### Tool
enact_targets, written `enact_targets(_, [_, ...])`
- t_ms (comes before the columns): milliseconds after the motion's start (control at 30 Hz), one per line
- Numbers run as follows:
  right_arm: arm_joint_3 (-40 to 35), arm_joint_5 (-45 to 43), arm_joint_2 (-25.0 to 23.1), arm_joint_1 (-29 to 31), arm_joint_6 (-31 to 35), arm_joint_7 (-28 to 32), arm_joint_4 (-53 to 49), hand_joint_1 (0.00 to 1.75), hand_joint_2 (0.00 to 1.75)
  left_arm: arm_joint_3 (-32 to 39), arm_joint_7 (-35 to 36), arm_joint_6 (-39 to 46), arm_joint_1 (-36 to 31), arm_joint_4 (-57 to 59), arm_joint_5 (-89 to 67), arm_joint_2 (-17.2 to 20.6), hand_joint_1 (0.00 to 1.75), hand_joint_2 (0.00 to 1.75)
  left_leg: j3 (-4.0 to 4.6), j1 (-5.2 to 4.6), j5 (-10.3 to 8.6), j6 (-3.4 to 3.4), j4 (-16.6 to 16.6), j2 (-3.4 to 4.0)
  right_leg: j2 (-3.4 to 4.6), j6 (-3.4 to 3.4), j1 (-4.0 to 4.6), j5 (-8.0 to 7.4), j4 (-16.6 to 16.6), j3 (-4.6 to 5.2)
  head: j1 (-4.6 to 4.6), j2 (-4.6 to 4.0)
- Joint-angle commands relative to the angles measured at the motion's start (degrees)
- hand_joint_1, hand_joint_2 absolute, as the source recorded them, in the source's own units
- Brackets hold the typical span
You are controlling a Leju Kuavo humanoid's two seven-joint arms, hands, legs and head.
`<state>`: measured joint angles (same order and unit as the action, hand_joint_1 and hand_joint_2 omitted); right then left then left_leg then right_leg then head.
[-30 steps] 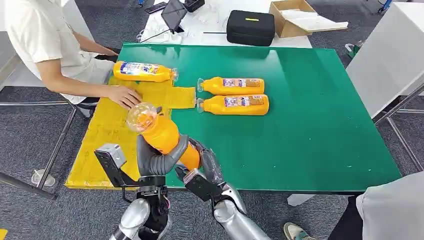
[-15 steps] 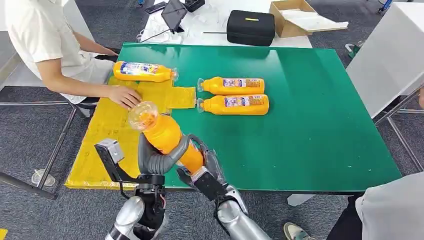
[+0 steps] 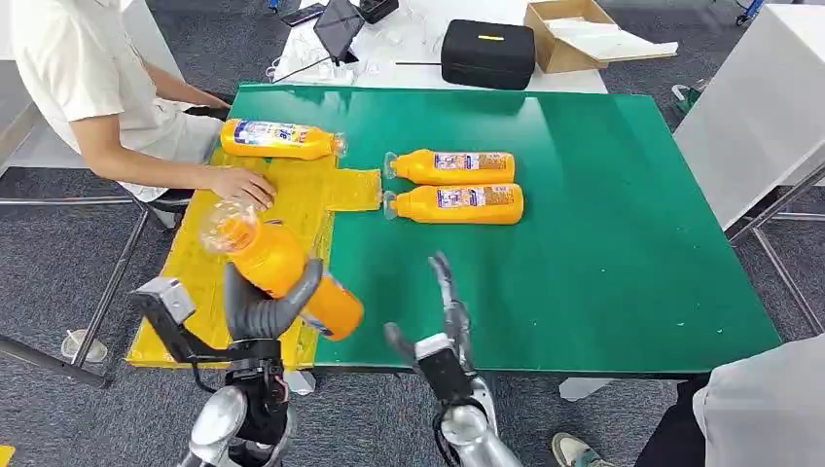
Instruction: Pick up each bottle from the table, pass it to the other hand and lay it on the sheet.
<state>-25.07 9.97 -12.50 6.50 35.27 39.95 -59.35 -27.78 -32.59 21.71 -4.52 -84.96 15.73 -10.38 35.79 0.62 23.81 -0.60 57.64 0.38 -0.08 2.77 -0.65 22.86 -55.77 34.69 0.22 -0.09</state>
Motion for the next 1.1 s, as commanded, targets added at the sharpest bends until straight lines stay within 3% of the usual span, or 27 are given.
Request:
enact_targets(33, [10.80,3.31,2.98,-7.40,4.73,0.05,-12.46,0.00,0.00,7.33,-1.00,4.10,2.19,-2.54,-5.95,2.04,1.75,1.75,-0.20,-0.01,0.08,-0.01,-0.01,-0.09,-0.07,-0.08,0.00,0.11,-0.01,-0.20,0.02,0.00])
enact_targets(100, [19.69,12.66,-0.87,-10.91,4.73,0.05,-19.99,0.00,0.00,8.84,-3.02,7.55,2.82,-3.10,-10.71,1.35,1.75,1.75,-0.01,-0.01,0.04,0.00,0.00,-0.08,-0.07,-0.06,0.00,0.06,-0.02,-0.02,0.00,0.00])
enact_targets(200, [23.96,15.01,-1.58,-14.89,4.73,0.05,-28.37,0.00,0.00,10.78,-1.80,6.87,3.37,-3.60,-10.89,1.26,1.75,1.75,-0.02,-0.03,0.08,0.00,0.07,-0.14,-0.12,-0.09,-0.02,0.14,-0.13,-0.01,0.00,0.00])
enact_targets(333, [22.05,11.33,-0.88,-15.62,4.73,0.05,-28.40,0.00,0.00,10.00,-1.37,7.68,2.44,-0.51,-15.71,0.87,1.75,1.75,0.03,-0.02,0.03,-0.01,0.00,-0.17,-0.17,-0.04,-0.01,0.07,-0.03,0.01,0.02,0.00])
enact_targets(433, [18.73,12.01,-0.09,-14.40,4.73,0.05,-26.56,0.00,0.00,7.63,5.66,14.38,-1.23,10.19,-36.96,4.21,1.75,1.75,-0.03,-0.02,0.04,-0.01,-0.03,-0.06,-0.05,-0.05,-0.01,0.04,0.01,-0.02,0.02,0.00])
enact_targets(533, [18.73,12.01,-0.09,-14.40,4.73,0.05,-26.56,0.00,0.00,7.63,5.66,14.38,-1.23,10.19,-36.96,4.21,1.75,1.75,-0.24,-0.04,0.01,0.01,-0.14,-0.10,-0.09,-0.10,-0.03,0.04,0.08,-0.18,0.02,0.00])
enact_targets(633, [15.92,13.47,0.71,-12.05,4.73,0.05,-26.01,0.00,0.00,5.06,12.09,16.51,-7.10,23.74,-59.16,6.89,1.75,1.75,-0.07,-0.05,-0.04,0.01,-0.11,-0.08,-0.09,-0.06,-0.04,0.01,0.05,-0.02,0.00,0.00])
enact_targets(800, [11.68,11.08,2.27,-9.27,4.73,0.05,-22.89,0.00,0.00,-0.13,12.39,10.53,-11.11,34.19,-69.21,7.70,1.75,1.75,-0.25,0.02,-0.07,0.04,-0.10,-0.10,-0.08,-0.14,0.04,0.01,0.07,-0.23,0.00,0.00])
enact_targets(1100, [11.68,11.08,2.27,-9.27,4.73,0.05,-22.89,0.00,0.00,-0.13,12.39,10.53,-11.11,34.19,-69.21,7.70,1.75,1.75,-0.15,0.05,-0.05,0.09,-0.06,-0.04,-0.04,-0.10,0.05,0.02,0.04,-0.13,0.02,0.00])
